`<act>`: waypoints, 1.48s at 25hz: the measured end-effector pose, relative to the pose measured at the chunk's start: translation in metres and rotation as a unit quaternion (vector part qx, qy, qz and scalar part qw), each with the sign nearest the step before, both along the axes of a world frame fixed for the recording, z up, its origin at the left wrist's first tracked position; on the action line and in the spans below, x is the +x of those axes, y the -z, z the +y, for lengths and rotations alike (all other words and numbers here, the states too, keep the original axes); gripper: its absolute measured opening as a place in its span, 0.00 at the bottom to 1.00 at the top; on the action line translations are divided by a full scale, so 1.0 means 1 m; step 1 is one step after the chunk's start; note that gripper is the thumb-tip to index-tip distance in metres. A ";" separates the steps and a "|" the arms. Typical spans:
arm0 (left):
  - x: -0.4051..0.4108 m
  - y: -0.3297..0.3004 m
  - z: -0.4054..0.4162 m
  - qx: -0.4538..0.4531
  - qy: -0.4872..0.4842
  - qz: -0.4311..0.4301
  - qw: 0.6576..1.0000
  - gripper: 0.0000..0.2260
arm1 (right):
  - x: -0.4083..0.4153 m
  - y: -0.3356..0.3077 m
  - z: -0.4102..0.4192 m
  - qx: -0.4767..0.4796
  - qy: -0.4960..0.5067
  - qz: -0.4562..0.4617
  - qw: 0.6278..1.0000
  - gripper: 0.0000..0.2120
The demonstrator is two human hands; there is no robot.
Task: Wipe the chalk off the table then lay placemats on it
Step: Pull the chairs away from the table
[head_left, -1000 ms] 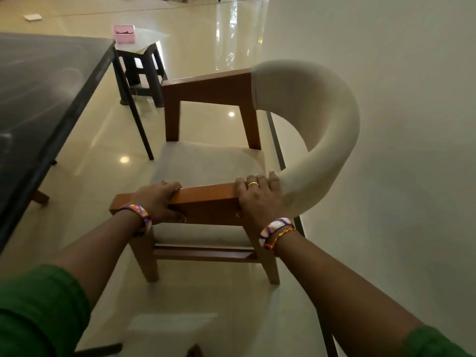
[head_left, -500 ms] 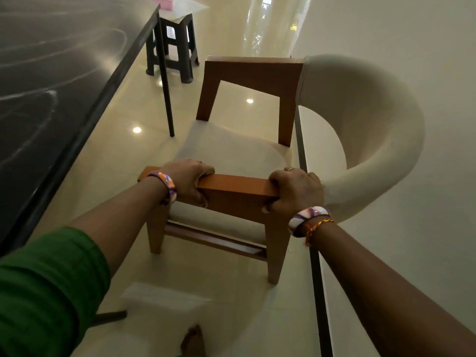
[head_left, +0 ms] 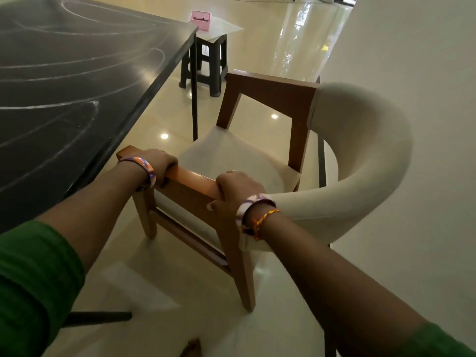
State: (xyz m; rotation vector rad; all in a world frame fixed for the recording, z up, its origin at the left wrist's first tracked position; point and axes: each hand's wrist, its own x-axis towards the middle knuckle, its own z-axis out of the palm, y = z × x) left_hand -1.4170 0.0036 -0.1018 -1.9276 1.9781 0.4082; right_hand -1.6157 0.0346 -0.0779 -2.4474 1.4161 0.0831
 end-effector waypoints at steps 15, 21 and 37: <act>-0.322 -0.112 -0.071 0.146 -0.011 0.366 0.919 0.19 | -0.294 -0.049 -0.125 -0.053 0.070 -0.167 0.982 0.17; -0.374 -0.096 -0.129 0.058 -0.077 0.378 0.921 0.20 | -0.314 -0.057 -0.204 0.010 0.043 -0.192 0.980 0.17; -0.321 -0.050 -0.329 -0.001 -0.284 0.343 0.895 0.16 | -0.231 -0.015 -0.458 0.250 -0.086 -0.075 0.962 0.22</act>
